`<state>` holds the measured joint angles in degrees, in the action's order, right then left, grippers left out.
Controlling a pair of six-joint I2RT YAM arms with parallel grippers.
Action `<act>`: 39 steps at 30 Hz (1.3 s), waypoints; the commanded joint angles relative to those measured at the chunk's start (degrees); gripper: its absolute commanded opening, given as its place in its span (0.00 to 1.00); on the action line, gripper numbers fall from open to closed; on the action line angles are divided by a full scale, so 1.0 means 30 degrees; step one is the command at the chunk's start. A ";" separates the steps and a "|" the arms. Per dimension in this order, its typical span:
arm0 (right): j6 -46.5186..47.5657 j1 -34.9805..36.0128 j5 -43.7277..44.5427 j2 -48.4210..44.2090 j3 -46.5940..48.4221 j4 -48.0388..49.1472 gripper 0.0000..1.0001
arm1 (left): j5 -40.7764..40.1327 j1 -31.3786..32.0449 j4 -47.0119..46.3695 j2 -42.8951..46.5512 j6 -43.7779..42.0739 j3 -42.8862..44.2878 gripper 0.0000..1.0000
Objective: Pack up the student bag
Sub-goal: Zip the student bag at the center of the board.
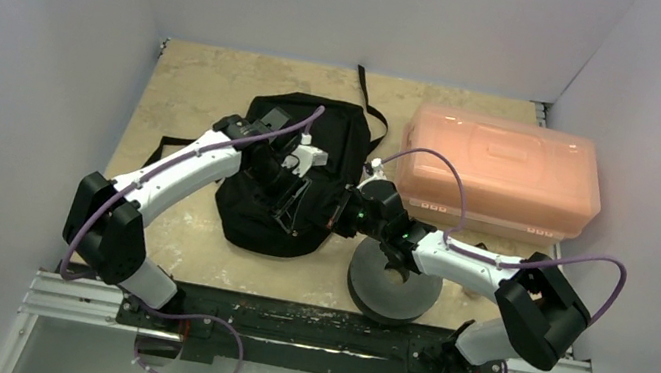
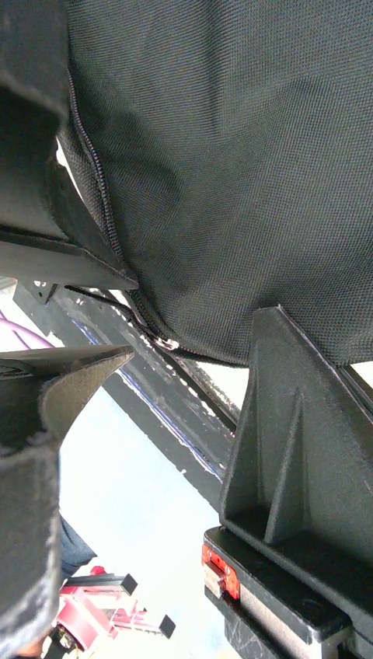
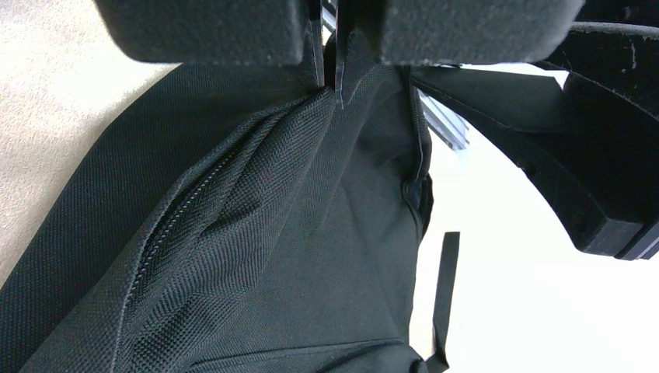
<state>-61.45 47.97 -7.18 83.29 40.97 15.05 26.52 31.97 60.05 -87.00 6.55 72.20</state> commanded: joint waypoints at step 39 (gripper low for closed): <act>-0.1209 0.0530 0.0641 -0.3798 0.1750 -0.5514 0.97 | 0.0099 0.0977 -0.6685 0.8479 0.8725 -0.5272 0.00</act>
<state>-49.41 46.72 -8.05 76.44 48.05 -1.78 19.22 31.68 45.80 -60.97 29.50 54.89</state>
